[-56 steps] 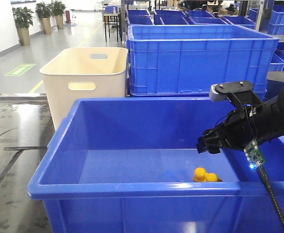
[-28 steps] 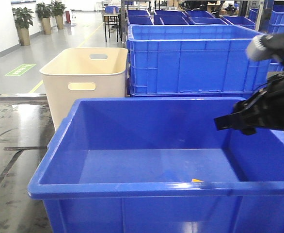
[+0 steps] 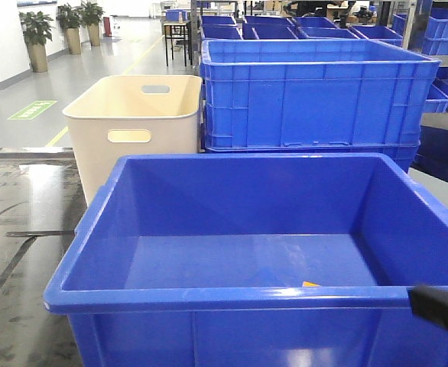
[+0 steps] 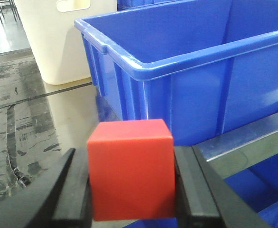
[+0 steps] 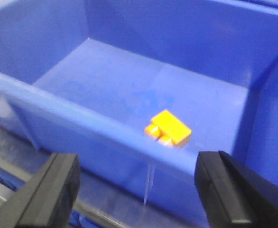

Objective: Pick red and yellow blocks into blue bin
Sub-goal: 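Withdraw the right gripper out of the bin, then move the left gripper over the bin and release the red cube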

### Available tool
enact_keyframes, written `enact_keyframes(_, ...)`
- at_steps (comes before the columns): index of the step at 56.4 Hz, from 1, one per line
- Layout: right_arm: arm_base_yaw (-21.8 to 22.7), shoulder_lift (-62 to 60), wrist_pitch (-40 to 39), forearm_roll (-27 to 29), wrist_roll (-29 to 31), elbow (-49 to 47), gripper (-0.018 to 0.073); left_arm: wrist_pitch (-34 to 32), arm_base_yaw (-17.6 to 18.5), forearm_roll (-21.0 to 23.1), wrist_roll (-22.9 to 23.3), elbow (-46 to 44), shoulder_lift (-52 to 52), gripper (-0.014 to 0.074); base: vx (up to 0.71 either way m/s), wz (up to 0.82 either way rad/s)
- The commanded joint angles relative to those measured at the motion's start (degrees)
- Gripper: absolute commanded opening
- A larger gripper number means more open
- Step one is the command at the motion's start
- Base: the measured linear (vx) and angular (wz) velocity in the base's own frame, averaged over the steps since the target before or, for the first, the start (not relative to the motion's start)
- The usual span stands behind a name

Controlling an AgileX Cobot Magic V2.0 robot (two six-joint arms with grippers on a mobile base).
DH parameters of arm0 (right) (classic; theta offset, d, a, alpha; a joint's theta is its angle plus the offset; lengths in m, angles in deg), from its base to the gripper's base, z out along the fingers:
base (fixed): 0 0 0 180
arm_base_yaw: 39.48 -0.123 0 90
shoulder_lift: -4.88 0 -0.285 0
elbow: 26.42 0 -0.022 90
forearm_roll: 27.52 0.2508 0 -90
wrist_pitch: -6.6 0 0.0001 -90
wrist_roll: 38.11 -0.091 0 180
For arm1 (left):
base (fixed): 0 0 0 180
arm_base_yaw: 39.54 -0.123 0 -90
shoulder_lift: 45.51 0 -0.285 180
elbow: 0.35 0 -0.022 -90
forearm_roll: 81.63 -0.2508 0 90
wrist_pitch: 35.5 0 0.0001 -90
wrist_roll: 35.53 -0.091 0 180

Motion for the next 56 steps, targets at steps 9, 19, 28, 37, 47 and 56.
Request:
enact_keyframes(9, 0.2, -7.9, -4.8, 0.9, 0.5, 7.5, 0.0544, -6.2, 0.1, 0.4, 0.5, -1.3, -1.1, 0.0286, 0.0, 0.0)
enact_keyframes(19, 0.2, -9.1, -3.2, 1.4, 0.3, 9.3, 0.0544, -11.6, 0.1, 0.4, 2.0, -2.1, -3.7, 0.0288, 0.0, 0.0)
enact_keyframes(28, 0.2, -9.1, -3.0, 1.4, 0.3, 9.3, 0.0544, -12.8, 0.1, 0.4, -1.5, -7.8, -13.1, 0.029, 0.0, 0.0)
enact_keyframes(37, 0.2, -9.1, -3.0, 1.4, 0.3, 9.3, 0.0544, -13.4, 0.1, 1.8, -10.7, -17.7, -27.9, 0.029, 0.0, 0.0)
enact_keyframes(47, 0.2, -9.1, -3.0, 1.4, 0.3, 9.3, 0.0544, -14.6, 0.1, 7.6, -16.5, -28.6, -44.1, 0.029, 0.0, 0.0)
enact_keyframes(56, 0.2, -9.1, -3.0, 1.4, 0.3, 9.3, 0.0544, -14.4, 0.2, 17.3, -22.6, -38.2, -58.2, 0.029, 0.0, 0.0)
